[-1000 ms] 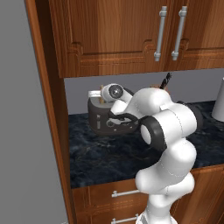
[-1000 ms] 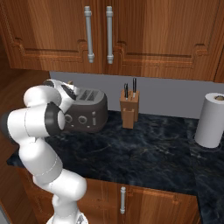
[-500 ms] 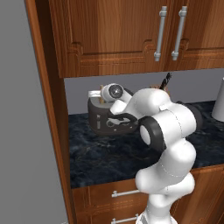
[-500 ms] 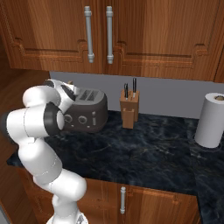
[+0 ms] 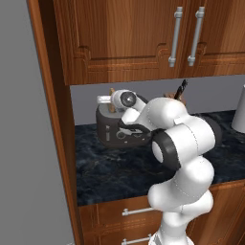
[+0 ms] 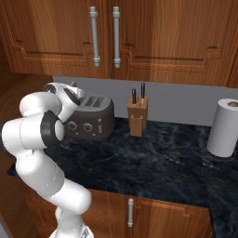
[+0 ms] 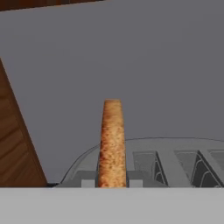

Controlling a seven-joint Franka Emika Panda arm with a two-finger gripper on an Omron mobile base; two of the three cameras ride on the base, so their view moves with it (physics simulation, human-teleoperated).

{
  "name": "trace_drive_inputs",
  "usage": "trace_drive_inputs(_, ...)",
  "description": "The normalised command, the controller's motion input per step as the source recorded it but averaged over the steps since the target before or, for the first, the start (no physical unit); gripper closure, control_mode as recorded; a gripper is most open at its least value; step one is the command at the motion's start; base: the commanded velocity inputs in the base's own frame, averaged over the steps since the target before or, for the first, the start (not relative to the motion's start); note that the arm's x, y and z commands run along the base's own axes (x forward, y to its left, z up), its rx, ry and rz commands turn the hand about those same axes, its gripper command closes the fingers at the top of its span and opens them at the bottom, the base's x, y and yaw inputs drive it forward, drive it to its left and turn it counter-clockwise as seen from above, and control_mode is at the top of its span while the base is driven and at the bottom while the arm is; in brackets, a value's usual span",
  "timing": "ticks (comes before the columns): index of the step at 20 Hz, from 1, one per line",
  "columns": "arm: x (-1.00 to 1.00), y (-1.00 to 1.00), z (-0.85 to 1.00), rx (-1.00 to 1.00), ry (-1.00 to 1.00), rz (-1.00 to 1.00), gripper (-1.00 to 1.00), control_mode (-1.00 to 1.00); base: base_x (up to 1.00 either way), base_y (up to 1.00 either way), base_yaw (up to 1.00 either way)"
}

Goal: Start the toaster. Once the lever pops up, take the bread to the plate on the dining counter.

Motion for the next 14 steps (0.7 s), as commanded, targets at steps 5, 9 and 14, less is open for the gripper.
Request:
trace_drive_inputs(5, -0.19, 0.0, 0.29, 0.0, -0.04, 0.0, 1.0, -1.0, 0.0, 0.0, 0.0)
trace_drive_inputs(9, -0.44, 0.0, 0.36, -0.01, -0.07, 0.0, 1.0, -1.0, 0.0, 0.0, 0.0)
trace_drive_inputs(14, -0.7, 0.0, 0.42, -0.03, 0.0, 0.0, 1.0, -1.0, 0.0, 0.0, 0.0)
